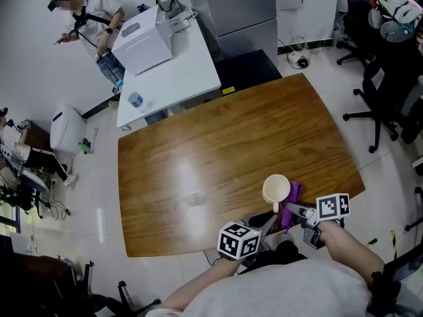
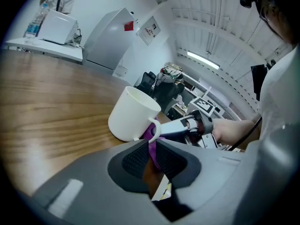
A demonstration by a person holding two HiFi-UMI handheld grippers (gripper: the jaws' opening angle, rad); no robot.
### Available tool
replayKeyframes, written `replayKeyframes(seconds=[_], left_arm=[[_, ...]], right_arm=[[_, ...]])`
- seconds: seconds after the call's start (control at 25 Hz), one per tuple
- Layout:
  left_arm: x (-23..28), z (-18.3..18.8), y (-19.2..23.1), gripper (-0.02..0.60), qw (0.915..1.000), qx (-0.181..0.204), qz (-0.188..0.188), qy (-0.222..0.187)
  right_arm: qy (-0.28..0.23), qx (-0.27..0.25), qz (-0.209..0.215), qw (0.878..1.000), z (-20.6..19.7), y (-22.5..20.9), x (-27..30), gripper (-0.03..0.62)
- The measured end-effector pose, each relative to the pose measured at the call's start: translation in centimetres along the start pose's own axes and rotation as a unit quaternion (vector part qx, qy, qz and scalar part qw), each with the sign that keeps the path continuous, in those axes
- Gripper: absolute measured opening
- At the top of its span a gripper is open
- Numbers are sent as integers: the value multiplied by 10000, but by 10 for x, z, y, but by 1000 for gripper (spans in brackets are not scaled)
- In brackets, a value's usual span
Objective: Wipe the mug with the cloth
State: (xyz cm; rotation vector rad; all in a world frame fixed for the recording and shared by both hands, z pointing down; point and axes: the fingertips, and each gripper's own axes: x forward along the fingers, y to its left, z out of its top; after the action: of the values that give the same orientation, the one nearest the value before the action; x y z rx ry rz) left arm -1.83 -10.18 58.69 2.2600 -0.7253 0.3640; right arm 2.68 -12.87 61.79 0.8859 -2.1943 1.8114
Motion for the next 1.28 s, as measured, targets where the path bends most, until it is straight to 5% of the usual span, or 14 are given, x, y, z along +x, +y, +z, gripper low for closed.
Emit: replayKeyframes(seconds=[0.24, 0.36, 0.52, 0.68, 0.88, 1.16, 1.28], left_arm=[[-9, 9, -2, 44, 9983, 53, -498, -285], [-27, 30, 0, 69, 9946, 112, -742, -720], [-68, 69, -22, 66, 9874, 419, -993, -1160], [-99, 81, -80, 0, 9798, 1221, -996, -1231], [-102, 40, -164, 0, 9768, 1518, -789, -1287], [-104, -48, -272, 0, 9821, 864, -242, -1655], [-103, -67, -328, 0, 9829, 941, -118, -1580]], right_arm=[[-349, -214, -123, 9991, 8, 11, -10, 129], [-427, -1160, -295, 9919, 19, 33, -26, 128], [-303, -2842, 61, 9583, 23, 100, -62, 127], [-281, -3660, 712, 9275, 5, 159, -101, 127], [-101, -4036, 1198, 9070, -55, 165, -155, 127], [296, -4288, 1416, 8917, -169, 138, -260, 126], [379, -4330, 1503, 8880, -205, 133, -307, 126]])
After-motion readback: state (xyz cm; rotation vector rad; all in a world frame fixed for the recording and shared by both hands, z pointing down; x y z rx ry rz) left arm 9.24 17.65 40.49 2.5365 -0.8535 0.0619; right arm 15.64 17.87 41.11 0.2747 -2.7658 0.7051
